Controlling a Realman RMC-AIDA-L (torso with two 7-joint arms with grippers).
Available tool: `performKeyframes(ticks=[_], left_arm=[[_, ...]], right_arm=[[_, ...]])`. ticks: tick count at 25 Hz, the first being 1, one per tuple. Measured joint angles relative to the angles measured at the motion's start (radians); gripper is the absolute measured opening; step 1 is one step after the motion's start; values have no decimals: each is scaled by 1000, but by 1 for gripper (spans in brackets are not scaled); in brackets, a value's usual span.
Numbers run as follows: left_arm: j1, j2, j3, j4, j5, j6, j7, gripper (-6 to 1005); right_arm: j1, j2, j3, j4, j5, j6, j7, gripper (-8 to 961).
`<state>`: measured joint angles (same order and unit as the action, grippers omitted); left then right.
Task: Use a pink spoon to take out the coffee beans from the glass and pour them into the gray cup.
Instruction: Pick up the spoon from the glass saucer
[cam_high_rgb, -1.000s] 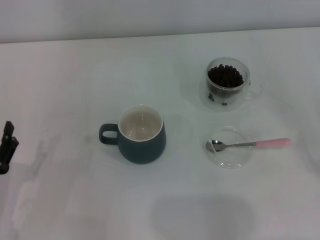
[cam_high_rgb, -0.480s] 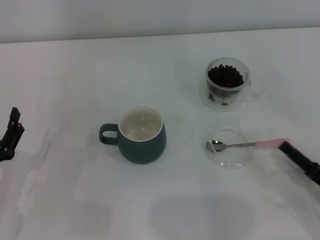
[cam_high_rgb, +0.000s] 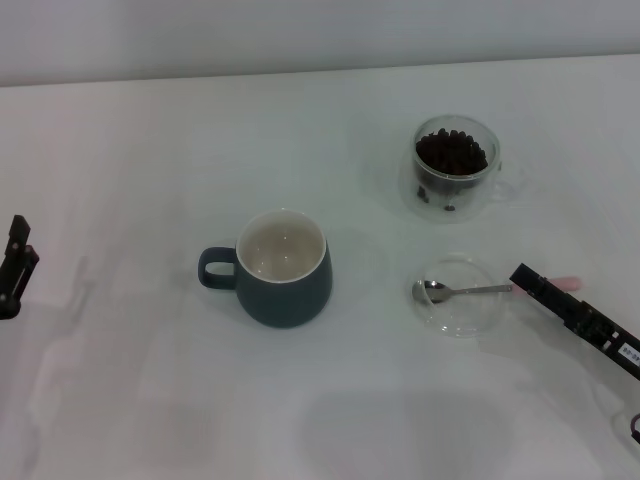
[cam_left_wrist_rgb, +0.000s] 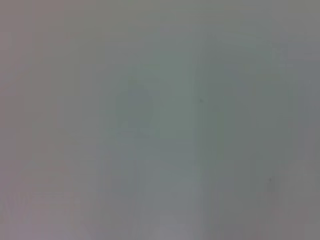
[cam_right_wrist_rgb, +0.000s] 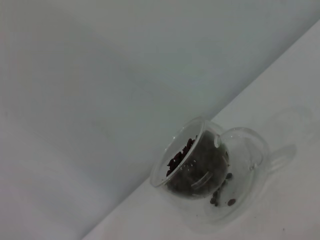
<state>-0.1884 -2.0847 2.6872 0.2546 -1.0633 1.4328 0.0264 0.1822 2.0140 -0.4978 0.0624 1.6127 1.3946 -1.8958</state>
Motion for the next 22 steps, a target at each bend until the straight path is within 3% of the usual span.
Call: performKeyframes(ticks=[11,16,22], left_arm=[[-5,3,0,0,-6,0,0,804],[-8,3,0,0,-6,0,0,804],[-13,3,-1,0,-6,0,0,803]], right_arm=[[14,0,0,2,1,-18,39,710],[10,-1,-6,2,-1,-21,55,507],[2,-3,-7,0,-1,-16,73,391]])
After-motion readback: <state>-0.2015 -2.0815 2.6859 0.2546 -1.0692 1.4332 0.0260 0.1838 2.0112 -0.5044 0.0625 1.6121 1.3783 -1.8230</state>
